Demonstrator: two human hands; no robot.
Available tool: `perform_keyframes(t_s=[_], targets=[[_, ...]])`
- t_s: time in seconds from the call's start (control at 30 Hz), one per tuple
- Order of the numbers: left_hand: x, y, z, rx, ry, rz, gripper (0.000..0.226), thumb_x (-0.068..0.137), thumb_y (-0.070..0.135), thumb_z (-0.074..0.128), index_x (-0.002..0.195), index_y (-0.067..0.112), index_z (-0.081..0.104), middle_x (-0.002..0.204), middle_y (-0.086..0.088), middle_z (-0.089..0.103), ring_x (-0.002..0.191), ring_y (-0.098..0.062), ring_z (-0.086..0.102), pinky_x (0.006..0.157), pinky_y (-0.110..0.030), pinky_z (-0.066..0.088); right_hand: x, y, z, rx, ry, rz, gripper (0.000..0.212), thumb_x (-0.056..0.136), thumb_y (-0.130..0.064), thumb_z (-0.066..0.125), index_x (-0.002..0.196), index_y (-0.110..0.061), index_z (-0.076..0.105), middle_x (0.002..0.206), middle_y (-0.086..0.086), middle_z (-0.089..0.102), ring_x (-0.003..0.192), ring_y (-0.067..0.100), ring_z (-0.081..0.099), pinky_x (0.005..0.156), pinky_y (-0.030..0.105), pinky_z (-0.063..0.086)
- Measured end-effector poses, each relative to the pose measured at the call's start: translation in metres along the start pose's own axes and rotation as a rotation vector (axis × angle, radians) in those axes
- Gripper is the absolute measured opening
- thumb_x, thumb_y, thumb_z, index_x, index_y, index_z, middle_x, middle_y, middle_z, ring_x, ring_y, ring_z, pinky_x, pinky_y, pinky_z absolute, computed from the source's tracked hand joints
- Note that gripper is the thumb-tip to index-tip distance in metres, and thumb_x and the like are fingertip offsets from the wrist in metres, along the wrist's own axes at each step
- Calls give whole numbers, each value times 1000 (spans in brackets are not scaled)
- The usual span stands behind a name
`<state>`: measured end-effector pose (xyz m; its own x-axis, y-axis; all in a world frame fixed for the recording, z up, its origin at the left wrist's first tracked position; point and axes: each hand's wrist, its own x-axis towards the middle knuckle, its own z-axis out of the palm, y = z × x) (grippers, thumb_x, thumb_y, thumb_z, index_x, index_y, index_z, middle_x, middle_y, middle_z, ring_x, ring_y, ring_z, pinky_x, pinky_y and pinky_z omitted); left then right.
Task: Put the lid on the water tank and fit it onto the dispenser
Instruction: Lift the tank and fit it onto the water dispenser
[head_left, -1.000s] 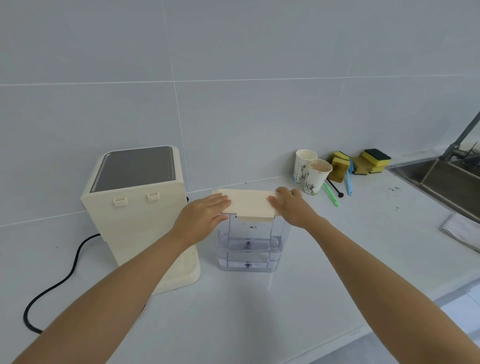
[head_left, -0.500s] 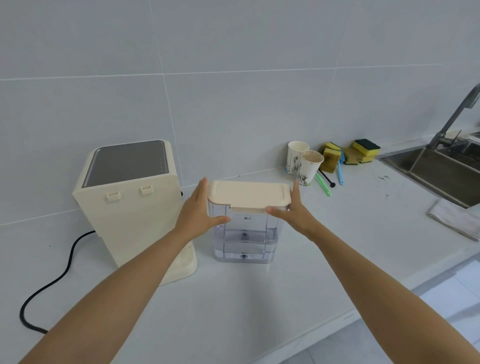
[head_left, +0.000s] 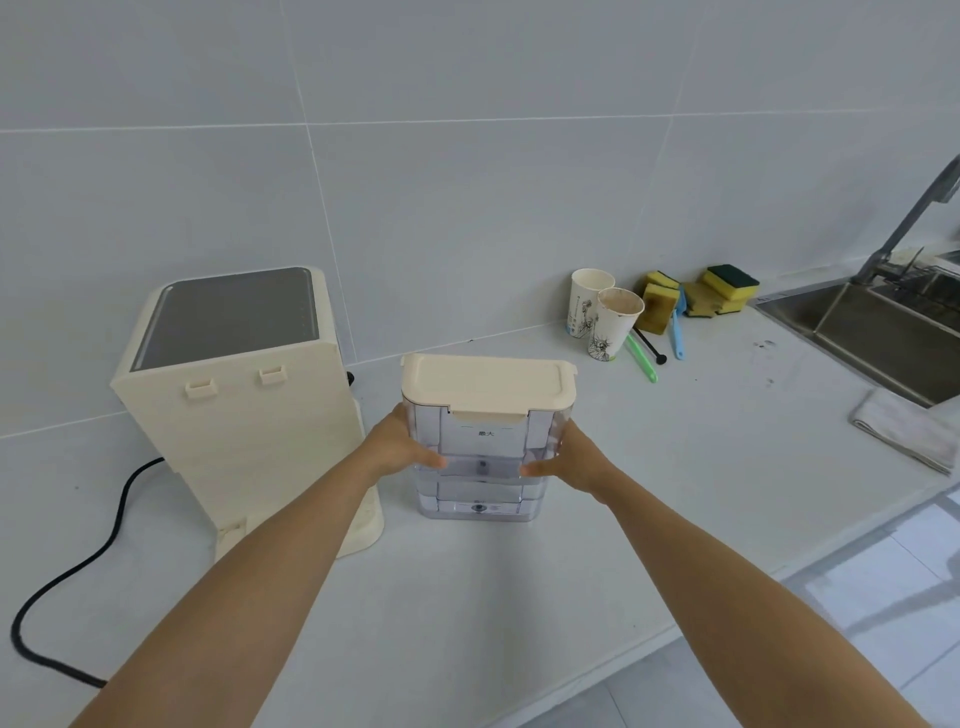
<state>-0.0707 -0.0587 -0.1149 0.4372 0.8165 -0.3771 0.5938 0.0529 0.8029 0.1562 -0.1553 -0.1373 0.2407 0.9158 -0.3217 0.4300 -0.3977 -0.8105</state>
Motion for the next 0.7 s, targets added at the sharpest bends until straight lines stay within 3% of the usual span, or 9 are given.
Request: perform_keyframes(t_s=[0.07,0.2,0.33,0.47,0.5,0.6,0.67,0.7], targets=[[6,-5,0,-6,-8,8,119,32,35,87,136,15,33,137,-7,50,123,-26,49,107,-43,39,0,-2,0,-34,20,13,96,48,-32,84,130,-16,39,133,5,52,125,28,47,104,42,40],[0,0,2,-11,22,43,95,59,12,84,138,12,32,137,-5,47,127,-25,43,111,-41,34,-6,-12,-1,-45,43,38,91,59,-21,83,135,-9,35,143,10,43,131,29,39,106,39,36],[-3,-3,3,-44,39,35,95,55,13,86,136,12,36,136,-7,50,125,-26,45,109,-43,36,-10,-19,-1,-39,36,30,92,62,-17,82,138,-7,30,146,12,37,135,30,34,106,37,33],[-12,-6,1,-82,48,34,94,52,14,86,133,13,40,131,-7,55,124,-27,48,108,-43,37,-19,-29,-3,-86,-25,-8,106,44,-39,85,134,-13,36,141,8,45,129,28,42,107,42,39],[-20,-5,-2,-71,51,44,93,51,15,86,133,14,40,130,-7,56,123,-27,49,108,-44,37,-20,-32,-3,-108,-25,4,102,44,-39,85,131,-12,39,136,6,49,125,26,45,104,40,40],[-41,4,-23,-69,83,43,82,55,11,84,127,12,47,125,-8,60,119,-27,52,105,-42,41,-24,-58,-4,-117,-59,-5,70,66,-15,78,124,-7,40,111,-1,46,106,19,44,91,28,37],[-101,-22,-83,-171,343,-3,68,60,4,81,121,9,52,119,-11,63,115,-27,56,101,-39,43,-21,-130,46,-174,-172,-172,66,70,-11,76,124,-9,39,106,-3,43,103,17,41,88,26,35],[-105,-17,-84,-172,335,-4,64,61,3,80,118,8,53,117,-11,64,113,-27,57,100,-37,44,-27,-134,43,-151,-171,-193,62,69,-10,76,120,-11,41,103,-4,44,102,18,42,87,26,35]])
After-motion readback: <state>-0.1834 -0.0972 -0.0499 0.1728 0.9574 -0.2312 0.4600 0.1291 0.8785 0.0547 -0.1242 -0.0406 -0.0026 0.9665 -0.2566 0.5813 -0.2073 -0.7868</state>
